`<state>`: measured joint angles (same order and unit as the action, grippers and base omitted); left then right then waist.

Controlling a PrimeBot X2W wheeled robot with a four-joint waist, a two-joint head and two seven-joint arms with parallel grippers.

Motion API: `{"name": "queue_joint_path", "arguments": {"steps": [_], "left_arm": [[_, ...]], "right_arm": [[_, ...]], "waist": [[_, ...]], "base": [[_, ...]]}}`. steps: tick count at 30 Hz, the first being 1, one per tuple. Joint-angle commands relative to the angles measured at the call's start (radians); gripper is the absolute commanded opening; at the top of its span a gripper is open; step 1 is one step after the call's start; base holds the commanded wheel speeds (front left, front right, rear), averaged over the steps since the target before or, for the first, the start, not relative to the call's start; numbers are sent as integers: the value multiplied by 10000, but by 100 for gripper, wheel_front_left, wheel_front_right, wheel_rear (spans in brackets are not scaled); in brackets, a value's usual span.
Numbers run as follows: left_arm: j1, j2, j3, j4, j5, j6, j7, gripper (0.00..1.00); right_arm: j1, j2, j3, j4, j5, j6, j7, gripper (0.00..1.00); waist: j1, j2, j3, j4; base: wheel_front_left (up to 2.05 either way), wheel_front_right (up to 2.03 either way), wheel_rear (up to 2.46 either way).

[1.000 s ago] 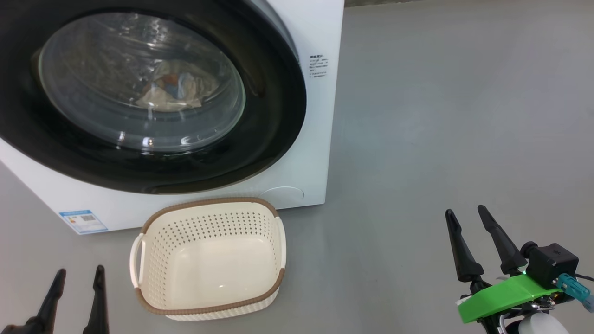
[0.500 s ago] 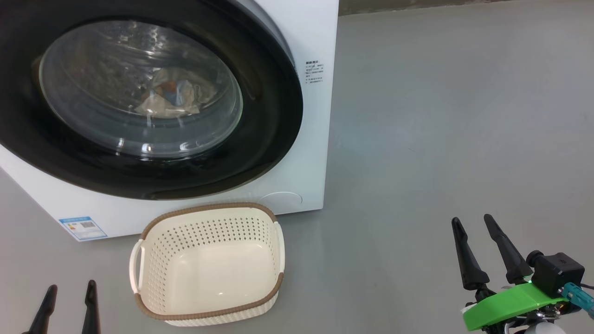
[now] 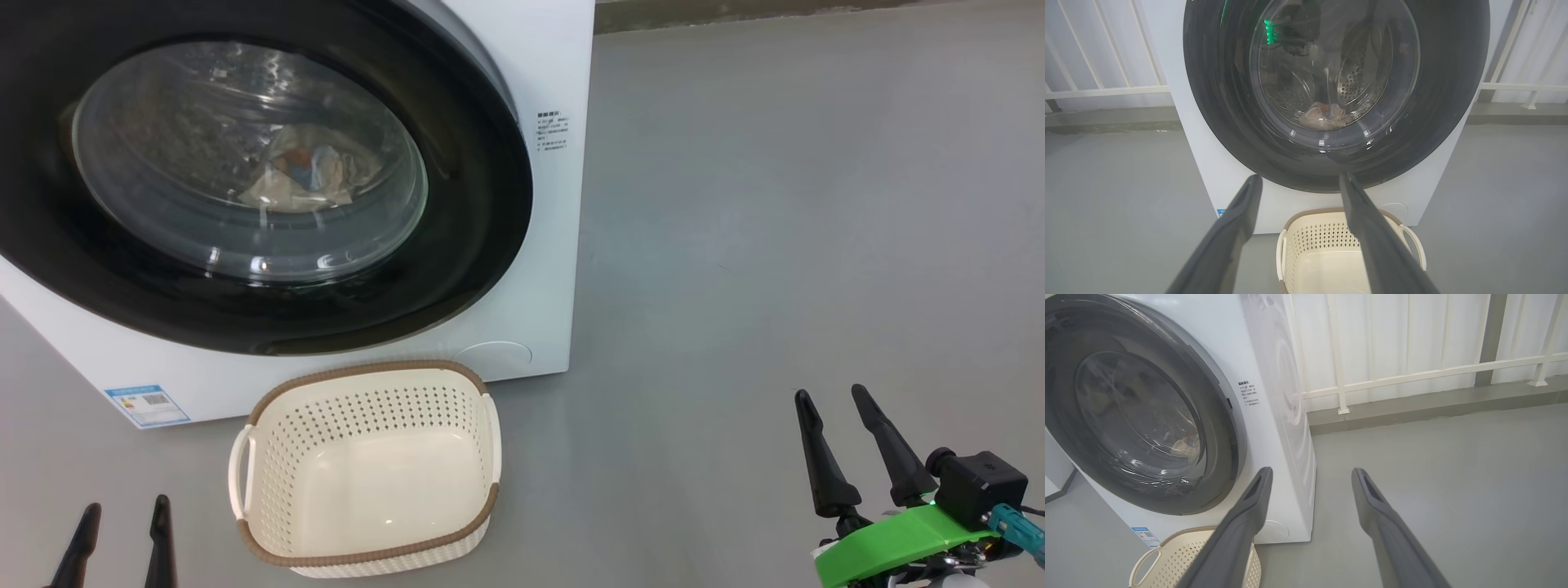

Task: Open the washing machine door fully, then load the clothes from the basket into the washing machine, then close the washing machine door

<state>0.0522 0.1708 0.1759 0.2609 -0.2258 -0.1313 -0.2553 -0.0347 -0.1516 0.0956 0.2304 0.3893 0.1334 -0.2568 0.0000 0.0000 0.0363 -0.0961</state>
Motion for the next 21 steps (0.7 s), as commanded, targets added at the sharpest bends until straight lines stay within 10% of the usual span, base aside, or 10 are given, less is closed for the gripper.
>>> {"name": "queue_joint_path", "arguments": {"steps": [1,8,9,21], "left_arm": [[-94,177,364,-223,90,6,-65,100],[-133,170,371,-90,-48,6,-65,100],[-2,-6,16,65,-19,0,1,0],[-92,-367,-69,403,-955,0,305,0]], "right_arm": [[-52,-114,207,-264,95,-27,-49,100],[-66,-134,237,-300,92,-27,-49,100],[2,0,14,-35,3,0,1,0],[99,205,-53,365,859,-2,226,0]], "waist": [[0,0,-2,1],[0,0,1,34],[0,0,-3,30],[15,0,-47,95]], "base": [[0,0,0],[0,0,0],[0,0,0],[0,0,0]]}}
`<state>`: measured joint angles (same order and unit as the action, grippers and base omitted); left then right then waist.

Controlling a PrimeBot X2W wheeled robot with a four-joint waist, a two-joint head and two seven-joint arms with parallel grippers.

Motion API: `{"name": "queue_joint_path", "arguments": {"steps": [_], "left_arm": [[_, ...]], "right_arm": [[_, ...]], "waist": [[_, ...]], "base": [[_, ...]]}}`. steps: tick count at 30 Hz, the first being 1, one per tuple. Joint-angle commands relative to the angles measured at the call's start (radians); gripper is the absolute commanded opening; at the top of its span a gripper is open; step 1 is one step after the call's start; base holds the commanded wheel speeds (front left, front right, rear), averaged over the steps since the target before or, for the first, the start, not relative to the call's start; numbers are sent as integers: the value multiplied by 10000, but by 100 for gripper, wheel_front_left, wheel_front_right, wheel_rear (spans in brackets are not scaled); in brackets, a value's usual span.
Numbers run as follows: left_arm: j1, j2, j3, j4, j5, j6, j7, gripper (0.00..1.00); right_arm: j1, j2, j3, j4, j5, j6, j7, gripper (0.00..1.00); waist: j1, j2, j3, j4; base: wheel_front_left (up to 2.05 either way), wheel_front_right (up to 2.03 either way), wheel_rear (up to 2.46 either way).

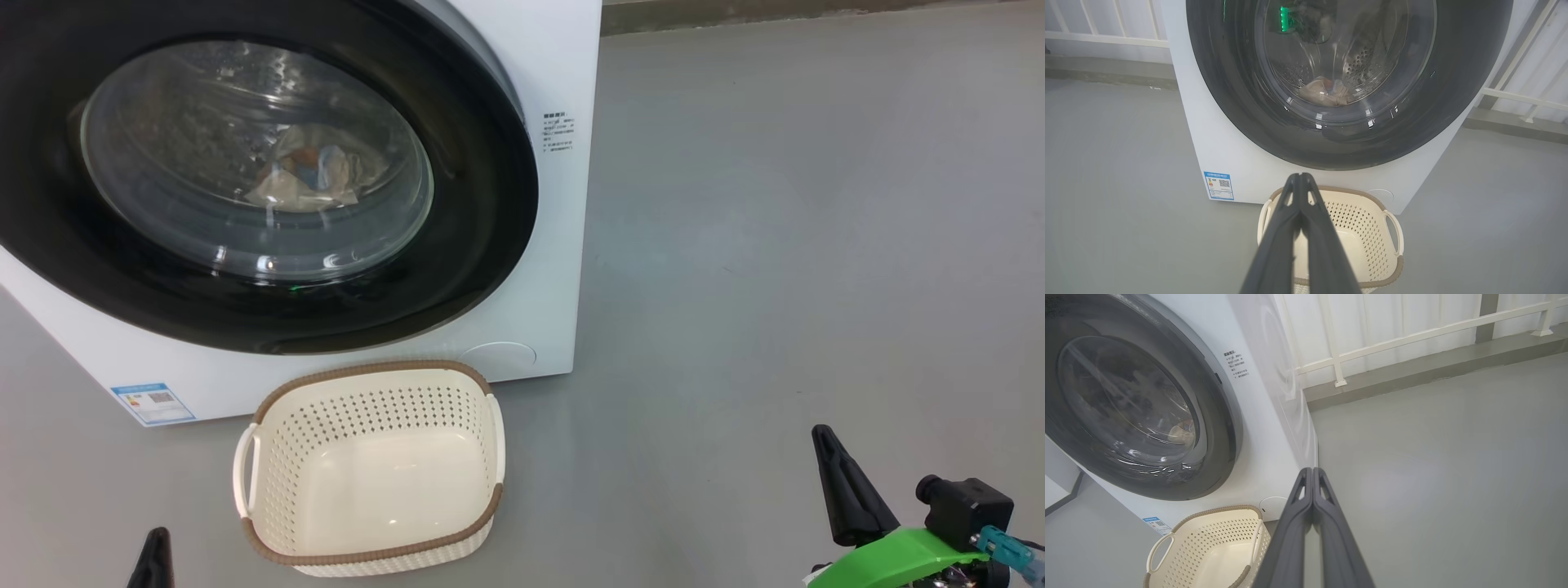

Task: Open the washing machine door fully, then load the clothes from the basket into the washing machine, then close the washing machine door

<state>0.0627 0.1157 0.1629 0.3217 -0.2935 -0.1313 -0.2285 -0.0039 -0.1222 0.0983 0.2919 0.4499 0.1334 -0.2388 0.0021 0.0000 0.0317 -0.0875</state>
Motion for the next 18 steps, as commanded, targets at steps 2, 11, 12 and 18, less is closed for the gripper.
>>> {"name": "queue_joint_path", "arguments": {"steps": [2,11,12,18], "left_arm": [[-220,169,43,-215,-500,0,86,0],[-336,104,-15,-266,-1498,1,331,0],[-348,97,-20,-272,-1608,1,360,0],[-412,61,-45,-297,-2162,1,504,0]], "right_arm": [[-226,-83,-104,-248,457,-2,97,0],[-300,-52,-219,-259,1370,-4,332,0],[-307,-48,-233,-261,1471,-4,358,0],[-341,-28,-301,-272,1974,-5,492,0]], "waist": [[-18,0,7,24],[-20,0,-9,91],[-20,0,-11,98],[-21,0,-24,135]], "base": [[0,0,0],[0,0,0],[0,0,0],[0,0,0]]}}
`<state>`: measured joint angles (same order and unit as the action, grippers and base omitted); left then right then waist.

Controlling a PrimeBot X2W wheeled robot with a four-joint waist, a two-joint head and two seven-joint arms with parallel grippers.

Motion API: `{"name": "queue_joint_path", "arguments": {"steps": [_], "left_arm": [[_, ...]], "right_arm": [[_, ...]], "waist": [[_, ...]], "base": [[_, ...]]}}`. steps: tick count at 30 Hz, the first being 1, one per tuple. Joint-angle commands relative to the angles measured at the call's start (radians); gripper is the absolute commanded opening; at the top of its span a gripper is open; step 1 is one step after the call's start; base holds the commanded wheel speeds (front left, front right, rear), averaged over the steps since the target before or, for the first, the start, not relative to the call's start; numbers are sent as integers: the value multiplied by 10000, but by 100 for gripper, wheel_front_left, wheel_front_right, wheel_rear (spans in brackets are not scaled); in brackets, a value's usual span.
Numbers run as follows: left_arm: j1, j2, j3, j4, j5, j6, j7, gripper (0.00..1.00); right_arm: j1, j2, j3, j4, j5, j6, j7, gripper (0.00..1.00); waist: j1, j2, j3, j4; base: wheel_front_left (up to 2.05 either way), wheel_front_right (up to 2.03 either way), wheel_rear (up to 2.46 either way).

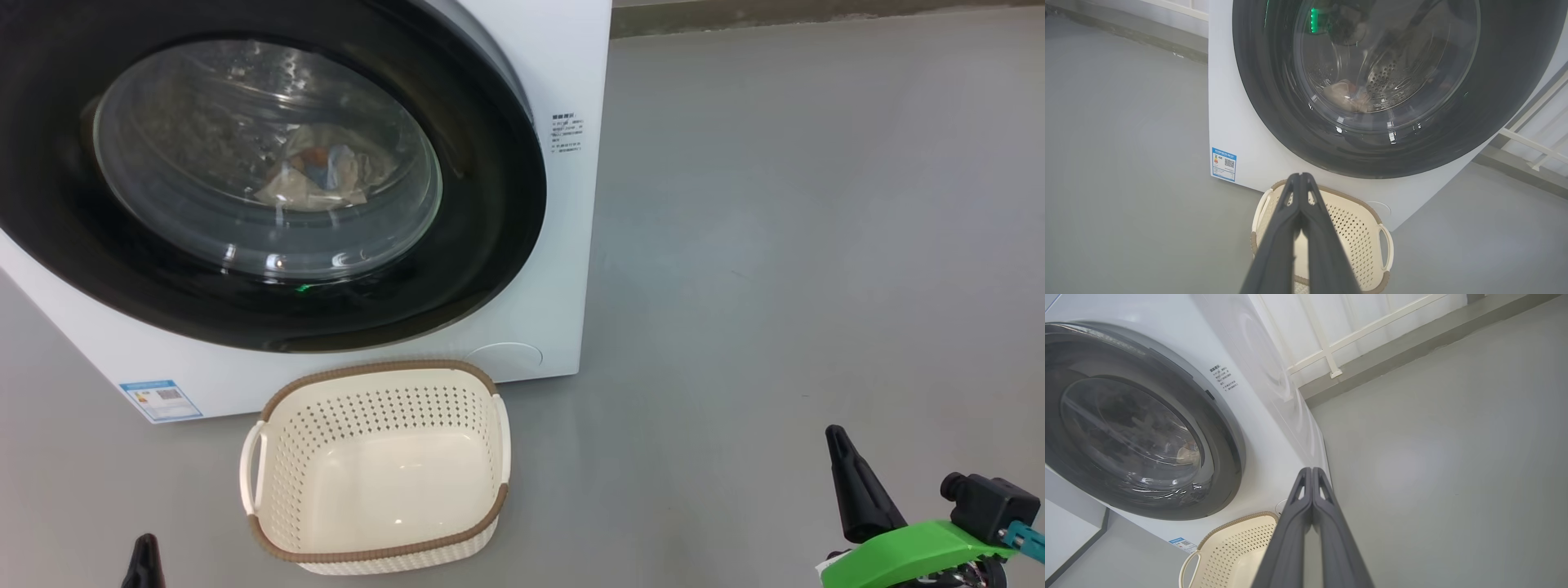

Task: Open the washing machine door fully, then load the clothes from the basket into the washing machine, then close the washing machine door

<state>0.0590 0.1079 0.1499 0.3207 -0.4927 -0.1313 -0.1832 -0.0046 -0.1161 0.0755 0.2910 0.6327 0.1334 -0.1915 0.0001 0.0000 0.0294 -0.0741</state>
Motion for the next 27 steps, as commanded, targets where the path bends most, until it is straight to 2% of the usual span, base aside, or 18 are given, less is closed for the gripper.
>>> {"name": "queue_joint_path", "arguments": {"steps": [1,27], "left_arm": [[-389,133,81,-292,-281,1,81,0],[-726,-54,-36,-416,-3150,2,841,0]], "right_arm": [[-340,-85,-86,-264,247,-6,45,0],[-515,48,-474,-321,2831,-11,766,0]], "waist": [[0,0,-4,9],[0,0,-72,202]], "base": [[0,0,0],[0,0,0]]}}
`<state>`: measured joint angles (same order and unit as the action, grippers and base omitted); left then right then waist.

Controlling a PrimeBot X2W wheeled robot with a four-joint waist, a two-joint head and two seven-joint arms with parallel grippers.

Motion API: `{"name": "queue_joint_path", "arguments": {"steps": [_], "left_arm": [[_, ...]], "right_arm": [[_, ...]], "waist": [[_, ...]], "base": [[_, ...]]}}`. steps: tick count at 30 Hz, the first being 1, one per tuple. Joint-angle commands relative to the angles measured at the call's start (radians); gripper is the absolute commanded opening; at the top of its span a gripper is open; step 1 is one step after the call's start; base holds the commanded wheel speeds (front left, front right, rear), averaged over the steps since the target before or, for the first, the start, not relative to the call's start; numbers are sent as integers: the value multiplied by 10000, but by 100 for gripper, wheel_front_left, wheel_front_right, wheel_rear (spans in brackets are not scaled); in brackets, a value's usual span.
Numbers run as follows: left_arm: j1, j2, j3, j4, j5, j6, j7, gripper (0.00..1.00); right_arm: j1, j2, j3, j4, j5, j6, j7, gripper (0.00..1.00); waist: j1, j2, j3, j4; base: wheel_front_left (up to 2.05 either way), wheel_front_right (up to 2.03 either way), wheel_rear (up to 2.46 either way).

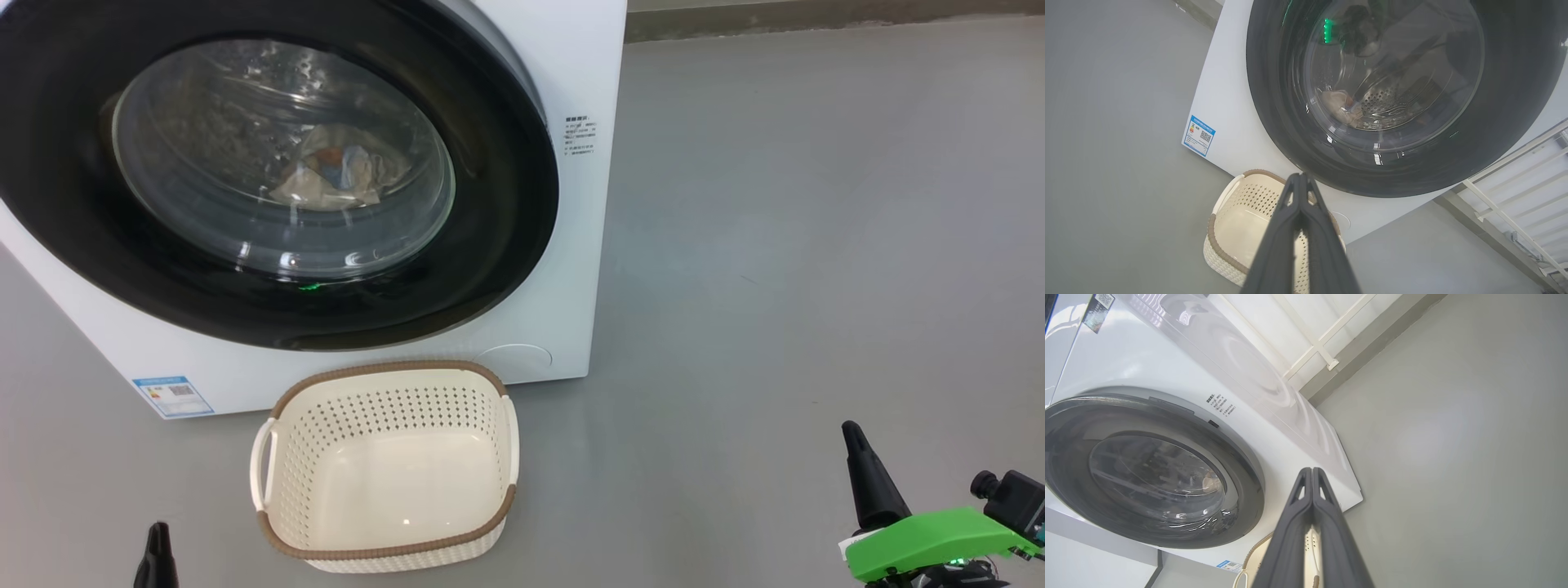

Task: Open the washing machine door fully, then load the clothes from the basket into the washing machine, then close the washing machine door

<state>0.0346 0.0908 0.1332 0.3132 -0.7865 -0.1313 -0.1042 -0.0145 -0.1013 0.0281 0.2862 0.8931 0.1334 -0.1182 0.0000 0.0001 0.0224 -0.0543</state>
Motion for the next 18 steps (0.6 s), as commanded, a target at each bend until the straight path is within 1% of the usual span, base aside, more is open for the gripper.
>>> {"name": "queue_joint_path", "arguments": {"steps": [1,14,18], "left_arm": [[-495,109,127,-346,-323,2,81,0],[-677,8,66,-412,-1866,3,492,0],[-716,-13,53,-426,-2197,3,580,0]], "right_arm": [[-423,-94,-17,-275,326,-11,62,0],[-519,-10,-244,-305,1700,-14,465,0],[-539,9,-294,-311,1994,-15,552,0]], "waist": [[0,-1,-4,11],[0,-1,-41,115],[0,-1,-49,138]], "base": [[0,0,0],[0,0,0],[0,0,0]]}}
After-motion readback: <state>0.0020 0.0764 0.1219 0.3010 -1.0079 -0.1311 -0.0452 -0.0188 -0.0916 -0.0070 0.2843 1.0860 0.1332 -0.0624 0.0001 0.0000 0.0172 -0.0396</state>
